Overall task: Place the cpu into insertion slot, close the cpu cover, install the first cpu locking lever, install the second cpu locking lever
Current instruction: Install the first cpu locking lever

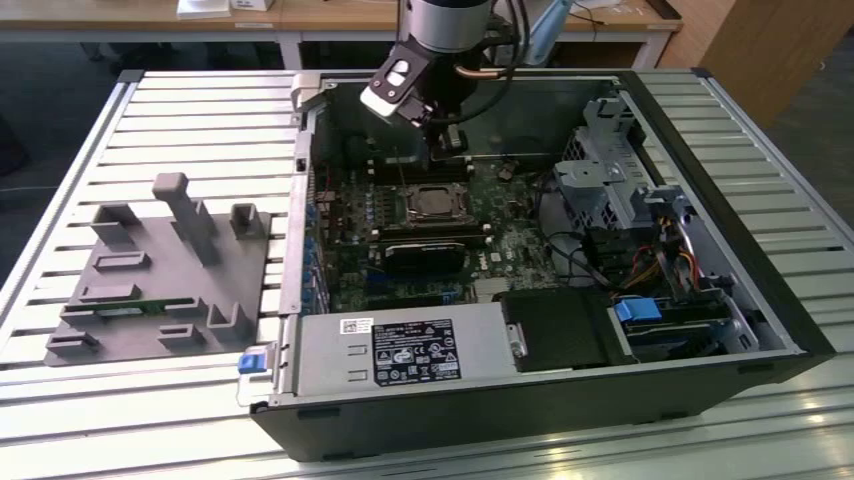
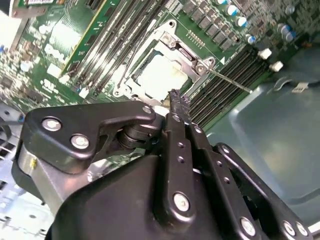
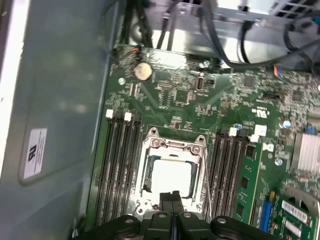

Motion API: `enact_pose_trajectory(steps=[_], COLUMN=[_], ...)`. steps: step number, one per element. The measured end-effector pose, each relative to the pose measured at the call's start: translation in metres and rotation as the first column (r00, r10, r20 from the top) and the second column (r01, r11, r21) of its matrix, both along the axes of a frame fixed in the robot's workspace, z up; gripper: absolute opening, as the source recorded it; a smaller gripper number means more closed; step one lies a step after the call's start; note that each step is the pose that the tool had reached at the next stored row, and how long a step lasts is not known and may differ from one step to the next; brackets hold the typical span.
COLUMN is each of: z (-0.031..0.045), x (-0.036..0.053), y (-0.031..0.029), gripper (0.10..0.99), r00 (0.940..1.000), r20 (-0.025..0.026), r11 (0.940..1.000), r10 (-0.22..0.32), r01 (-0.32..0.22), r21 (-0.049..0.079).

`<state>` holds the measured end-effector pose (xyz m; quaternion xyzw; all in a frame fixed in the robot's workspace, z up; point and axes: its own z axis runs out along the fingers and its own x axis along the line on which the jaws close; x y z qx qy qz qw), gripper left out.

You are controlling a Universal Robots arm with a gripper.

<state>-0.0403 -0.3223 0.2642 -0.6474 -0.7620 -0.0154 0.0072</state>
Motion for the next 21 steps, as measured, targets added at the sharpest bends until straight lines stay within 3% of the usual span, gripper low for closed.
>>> enact_pose_trajectory(steps=[4,9,21], z=[-0.0002,-0.0002,-0.0002], x=[0.0000,0.0000,0.0000], y=[0.0000,0.0000,0.0000], gripper=[0.106,0.106,0.106], r00=[0.9974,0.9887,0.9710], r20=[0.0000,0.0000,0.0000], r11=[0.9974,0.9887,0.9710], r10=[0.072,0.150,0.239], r01=[-0.072,-0.150,-0.239], r21=[0.000,0.000,0.000])
